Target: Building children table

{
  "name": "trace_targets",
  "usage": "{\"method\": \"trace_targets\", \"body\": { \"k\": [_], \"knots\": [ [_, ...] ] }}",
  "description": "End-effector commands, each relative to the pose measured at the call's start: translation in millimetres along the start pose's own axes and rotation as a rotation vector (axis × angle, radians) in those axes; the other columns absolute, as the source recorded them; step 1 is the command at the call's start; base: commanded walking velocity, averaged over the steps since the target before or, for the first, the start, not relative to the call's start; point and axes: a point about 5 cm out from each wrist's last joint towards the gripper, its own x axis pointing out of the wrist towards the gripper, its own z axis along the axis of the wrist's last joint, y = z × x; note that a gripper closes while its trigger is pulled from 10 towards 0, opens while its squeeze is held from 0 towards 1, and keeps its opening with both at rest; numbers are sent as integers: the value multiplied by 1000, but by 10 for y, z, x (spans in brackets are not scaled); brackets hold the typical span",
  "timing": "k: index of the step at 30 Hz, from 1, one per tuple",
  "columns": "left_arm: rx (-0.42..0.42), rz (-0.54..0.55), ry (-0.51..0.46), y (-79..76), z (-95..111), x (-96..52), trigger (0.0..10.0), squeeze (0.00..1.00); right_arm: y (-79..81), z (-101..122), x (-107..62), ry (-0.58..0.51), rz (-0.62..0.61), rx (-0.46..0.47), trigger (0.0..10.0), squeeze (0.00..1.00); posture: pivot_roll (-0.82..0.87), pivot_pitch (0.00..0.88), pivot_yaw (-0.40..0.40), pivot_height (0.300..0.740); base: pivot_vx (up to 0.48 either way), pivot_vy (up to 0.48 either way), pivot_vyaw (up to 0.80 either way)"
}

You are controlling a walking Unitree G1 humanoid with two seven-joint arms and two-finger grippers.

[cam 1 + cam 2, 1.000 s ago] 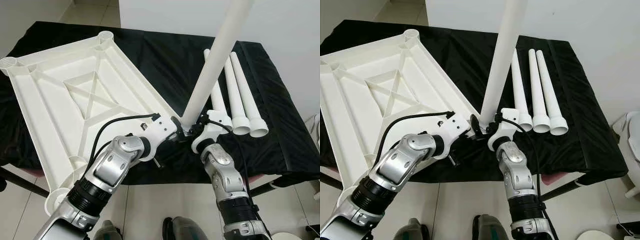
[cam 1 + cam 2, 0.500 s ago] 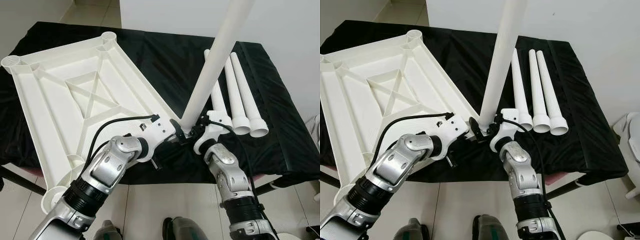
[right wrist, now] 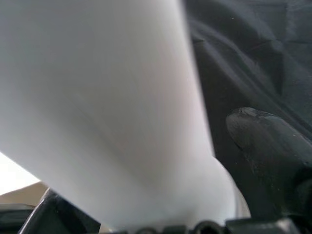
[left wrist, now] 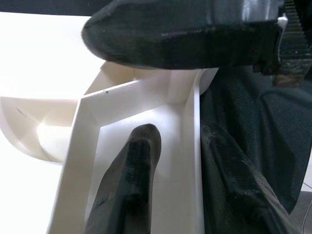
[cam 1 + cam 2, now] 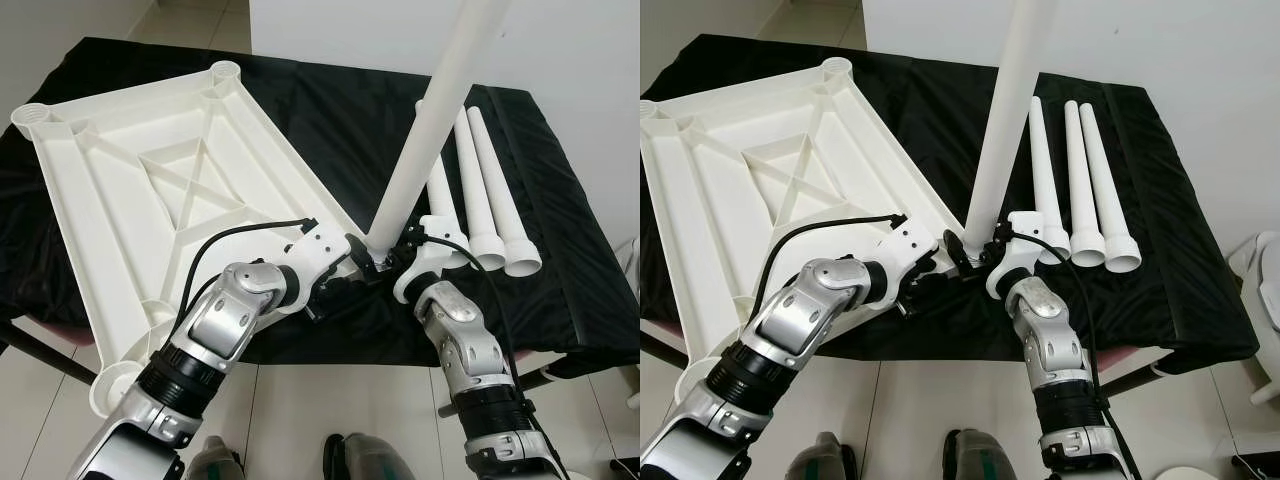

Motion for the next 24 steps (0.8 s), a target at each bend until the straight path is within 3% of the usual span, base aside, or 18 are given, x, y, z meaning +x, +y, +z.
{"method": "trace_targets", "body": {
  "k": [1,18,19,21,22,24],
  "knots": [
    [-19,102,39,57,-65,53,10000,0,-41,-8,-15,6,-7,2,10000,0,-55,52,-72,740,0,0,0],
    [5,118,148,-45,-174,242,10000,0,-54,-17,-29,7,-11,16,10000,0,-62,55,-63,740,0,0,0],
    [15,112,151,-47,-190,232,1686,0,-50,-18,-30,6,-12,18,10000,0,-62,56,-60,740,0,0,0],
    [17,104,148,-48,-198,219,1686,0,-47,-18,-31,6,-11,20,10000,0,-62,56,-60,740,0,0,0],
    [26,86,140,-61,-203,204,0,0,-48,-18,-31,5,-12,19,10000,0,-62,56,-60,740,0,0,0],
    [31,75,142,-72,-212,193,0,0,-47,-17,-32,5,-13,19,10000,0,-61,59,-60,740,0,0,0]
  ]
}}
